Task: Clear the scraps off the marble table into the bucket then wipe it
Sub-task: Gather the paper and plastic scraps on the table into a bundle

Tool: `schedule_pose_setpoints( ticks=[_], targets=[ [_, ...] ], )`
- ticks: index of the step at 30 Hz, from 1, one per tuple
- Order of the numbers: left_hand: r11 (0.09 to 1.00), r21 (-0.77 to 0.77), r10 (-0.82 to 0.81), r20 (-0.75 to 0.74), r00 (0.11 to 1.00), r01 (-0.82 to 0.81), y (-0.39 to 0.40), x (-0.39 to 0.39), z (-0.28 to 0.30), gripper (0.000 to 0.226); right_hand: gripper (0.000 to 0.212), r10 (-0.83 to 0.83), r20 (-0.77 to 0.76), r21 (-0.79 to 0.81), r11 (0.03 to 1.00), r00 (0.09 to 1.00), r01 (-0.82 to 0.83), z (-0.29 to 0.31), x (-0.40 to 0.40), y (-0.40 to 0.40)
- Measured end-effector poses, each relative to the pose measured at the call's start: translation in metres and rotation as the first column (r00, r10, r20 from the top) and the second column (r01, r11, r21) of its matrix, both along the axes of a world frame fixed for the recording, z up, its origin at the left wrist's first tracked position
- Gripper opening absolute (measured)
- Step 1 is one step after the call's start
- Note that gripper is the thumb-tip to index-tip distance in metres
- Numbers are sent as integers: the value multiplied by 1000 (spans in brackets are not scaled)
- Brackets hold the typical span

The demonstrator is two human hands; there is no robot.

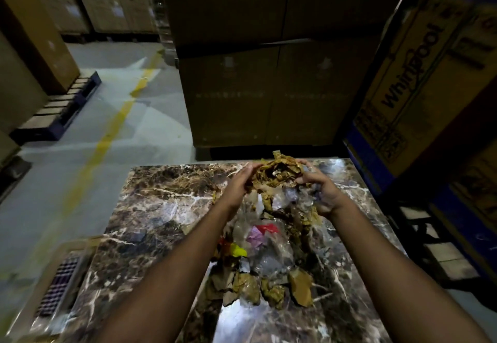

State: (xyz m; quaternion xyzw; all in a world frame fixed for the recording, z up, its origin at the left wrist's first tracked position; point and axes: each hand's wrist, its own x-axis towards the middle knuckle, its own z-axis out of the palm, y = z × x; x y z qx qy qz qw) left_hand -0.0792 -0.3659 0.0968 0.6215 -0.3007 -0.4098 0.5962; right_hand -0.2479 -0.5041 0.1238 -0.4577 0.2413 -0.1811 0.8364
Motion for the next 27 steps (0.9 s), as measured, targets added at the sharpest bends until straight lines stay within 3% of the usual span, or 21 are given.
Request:
schedule_pose_setpoints(
  ticks=[2, 7, 10, 12, 14, 16, 17, 19, 21, 24, 25, 27],
  targets=[
    [1000, 13, 20, -163, 986, -18, -6, -17, 1, 55, 81, -16, 68, 36, 999, 998, 13, 3, 6, -4],
    [992, -88, 40, -464, 885, -91, -17, -54, 1, 73, 49, -221, 93, -2, 975, 971, 222, 18, 14, 11],
    [980, -126, 59, -563, 824, -156, -23, -66, 10, 66, 40, -370, 68, -186, 908, 926, 376, 14, 20, 24],
    [973, -151, 50, -605, 794, -177, -25, -74, 20, 59, 39, -469, 77, -405, 792, 880, 457, 9, 23, 37],
    [961, -201, 18, -638, 770, -190, -28, -83, 25, 61, 39, -489, 160, -640, 610, 857, 468, 4, 26, 50],
    [940, -230, 17, -707, 707, -253, -33, -89, 25, 88, 37, -492, 190, -830, 381, 850, 406, -5, 28, 56],
    [928, -234, 30, -728, 685, -290, -38, -90, 22, 96, 40, -481, 169, -860, 355, 861, 367, -7, 28, 55],
    [909, -251, 40, -741, 670, -333, -44, -89, 19, 96, 53, -396, 98, -841, 457, 913, 289, -8, 25, 53],
    [909, -277, 19, -718, 696, -311, -47, -87, 19, 82, 60, -261, 69, -806, 554, 963, 208, -4, 23, 53],
    [924, -165, 177, -613, 770, -344, -47, -82, 26, 64, 63, -75, 168, -600, 783, 983, 162, 9, 18, 54],
    [920, -162, 183, -627, 757, -356, -46, -81, 30, 57, 63, -51, 188, -564, 812, 981, 150, 10, 15, 51],
    [918, -186, 133, -687, 714, -350, -46, -81, 39, 44, 59, -79, 185, -604, 777, 980, 177, 7, 9, 42]
  ],
)
